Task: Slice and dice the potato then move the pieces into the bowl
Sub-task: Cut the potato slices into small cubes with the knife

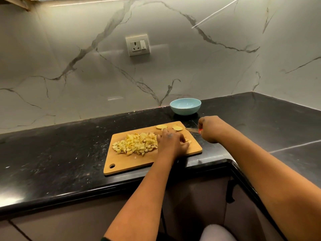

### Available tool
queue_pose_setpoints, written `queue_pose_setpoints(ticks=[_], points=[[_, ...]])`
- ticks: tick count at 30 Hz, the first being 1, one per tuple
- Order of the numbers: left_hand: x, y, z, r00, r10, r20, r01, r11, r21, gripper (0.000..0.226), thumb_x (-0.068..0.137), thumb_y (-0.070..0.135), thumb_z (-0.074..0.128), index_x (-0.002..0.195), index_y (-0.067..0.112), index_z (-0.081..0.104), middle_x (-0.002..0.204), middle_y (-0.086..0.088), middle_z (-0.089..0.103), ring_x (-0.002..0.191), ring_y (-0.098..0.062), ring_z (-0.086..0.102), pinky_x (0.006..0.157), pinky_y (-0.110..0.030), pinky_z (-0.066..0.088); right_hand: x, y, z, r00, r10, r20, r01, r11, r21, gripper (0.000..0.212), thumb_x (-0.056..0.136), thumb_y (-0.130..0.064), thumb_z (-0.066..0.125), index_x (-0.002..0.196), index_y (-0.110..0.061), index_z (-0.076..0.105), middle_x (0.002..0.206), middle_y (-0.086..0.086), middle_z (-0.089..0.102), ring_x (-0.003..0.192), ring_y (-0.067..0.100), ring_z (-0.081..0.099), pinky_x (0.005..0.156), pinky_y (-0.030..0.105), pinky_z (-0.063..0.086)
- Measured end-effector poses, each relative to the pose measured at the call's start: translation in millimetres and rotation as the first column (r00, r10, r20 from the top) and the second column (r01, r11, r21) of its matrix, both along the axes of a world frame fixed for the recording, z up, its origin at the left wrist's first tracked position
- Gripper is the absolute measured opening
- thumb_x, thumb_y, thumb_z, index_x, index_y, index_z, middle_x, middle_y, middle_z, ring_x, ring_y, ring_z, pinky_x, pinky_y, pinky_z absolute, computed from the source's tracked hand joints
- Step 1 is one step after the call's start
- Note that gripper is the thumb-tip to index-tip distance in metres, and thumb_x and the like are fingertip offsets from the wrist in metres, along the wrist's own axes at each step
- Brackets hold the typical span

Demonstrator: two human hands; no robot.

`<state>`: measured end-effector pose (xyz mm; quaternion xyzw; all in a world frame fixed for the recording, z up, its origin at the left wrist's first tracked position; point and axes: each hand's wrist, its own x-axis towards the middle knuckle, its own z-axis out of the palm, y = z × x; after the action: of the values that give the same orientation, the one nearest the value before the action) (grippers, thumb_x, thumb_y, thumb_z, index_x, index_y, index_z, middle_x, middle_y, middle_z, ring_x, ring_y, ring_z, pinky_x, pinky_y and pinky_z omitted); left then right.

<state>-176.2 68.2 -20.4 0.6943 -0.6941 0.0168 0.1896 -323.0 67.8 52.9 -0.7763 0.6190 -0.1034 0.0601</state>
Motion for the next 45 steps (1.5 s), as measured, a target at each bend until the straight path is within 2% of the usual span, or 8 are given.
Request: queue_pose_setpoints(ticks=[5,9,15,21,26,33,39,45], points=[[-9.9,-7.1,-3.6,0.991,0.094,-0.094,-0.074,0.978,0.194,0.033,0.096,0.045,0.054,0.119,0.022,0.059,0.141,-0.010,0.048,0.140,-0.033,0.024,0.110,-0.051,0.025,-0.1,-3.6,-2.1,1.000,-0.007,0.029,0.007,1.000,-0.014,0.032,0.091,-0.007,0.059,0.123,-0.014,0.057,0.105,0.007,0.057,0.091,0.019,0.054,0.081,0.028,0.050],[-13.9,-8.4,4.5,0.988,0.152,-0.021,-0.141,0.955,0.262,0.038,0.099,0.041,0.050,0.128,0.017,0.056,0.142,-0.013,0.047,0.137,-0.032,0.028,0.108,-0.049,0.027,-0.7,-5.2,-2.9,0.999,-0.001,0.038,0.002,1.000,-0.027,0.033,0.092,-0.008,0.058,0.125,-0.015,0.056,0.115,0.009,0.059,0.091,0.018,0.052,0.079,0.027,0.048],[-8.3,-6.6,1.3,0.958,0.284,0.037,-0.286,0.943,0.167,0.045,0.099,0.040,0.047,0.133,0.012,0.052,0.144,-0.016,0.045,0.140,-0.035,0.026,0.110,-0.050,0.027,-1.7,-7.0,-4.4,0.999,-0.002,0.044,0.003,1.000,-0.028,0.032,0.092,-0.008,0.058,0.124,-0.016,0.056,0.115,0.009,0.060,0.095,0.020,0.055,0.086,0.030,0.052],[2.5,-4.1,-1.2,0.938,0.305,-0.164,-0.309,0.951,0.006,0.040,0.102,0.040,0.041,0.125,0.011,0.056,0.132,-0.012,0.053,0.125,-0.027,0.043,0.101,-0.041,0.039,1.7,-10.6,-9.8,1.000,-0.010,0.007,0.010,1.000,0.008,0.029,0.091,-0.010,0.058,0.120,-0.012,0.058,0.108,0.009,0.062,0.094,0.021,0.060,0.087,0.032,0.054],[-1.5,-6.3,-2.4,0.978,0.151,-0.142,-0.148,0.989,0.028,0.048,0.099,0.042,0.051,0.139,0.014,0.048,0.141,-0.012,0.046,0.134,-0.029,0.035,0.109,-0.039,0.034,0.1,-14.9,-11.5,0.999,-0.032,0.004,0.032,0.999,0.020,0.031,0.091,-0.010,0.059,0.122,-0.011,0.058,0.106,0.010,0.062,0.093,0.021,0.061,0.088,0.034,0.054],[-2.5,-17.2,-6.3,0.998,0.043,-0.046,-0.041,0.998,0.045,0.028,0.099,0.032,0.054,0.118,0.016,0.067,0.122,-0.008,0.062,0.118,-0.024,0.052,0.099,-0.035,0.044,-0.4,-15.8,-11.6,1.000,-0.027,0.010,0.027,1.000,0.009,0.031,0.092,-0.010,0.059,0.123,-0.011,0.058,0.109,0.010,0.063,0.096,0.021,0.061,0.090,0.035,0.054],[26.6,-12.1,11.3,0.991,-0.121,-0.055,0.129,0.978,0.165,0.022,0.097,0.028,0.059,0.118,0.022,0.063,0.131,-0.001,0.056,0.123,-0.020,0.047,0.101,-0.032,0.040,-0.4,-15.6,-12.1,1.000,-0.015,0.023,0.015,1.000,0.009,0.026,0.093,-0.011,0.056,0.119,-0.011,0.059,0.108,0.009,0.062,0.093,0.020,0.060,0.085,0.031,0.054],[36.0,-9.6,9.2,0.998,-0.066,-0.010,0.066,0.994,0.091,0.024,0.093,0.041,0.061,0.108,0.023,0.066,0.131,0.001,0.053,0.131,-0.022,0.033,0.106,-0.039,0.035,0.2,-14.9,-12.2,0.999,-0.015,0.033,0.015,1.000,0.019,0.024,0.093,-0.012,0.058,0.117,-0.010,0.060,0.105,0.009,0.063,0.092,0.019,0.060,0.084,0.029,0.053]])
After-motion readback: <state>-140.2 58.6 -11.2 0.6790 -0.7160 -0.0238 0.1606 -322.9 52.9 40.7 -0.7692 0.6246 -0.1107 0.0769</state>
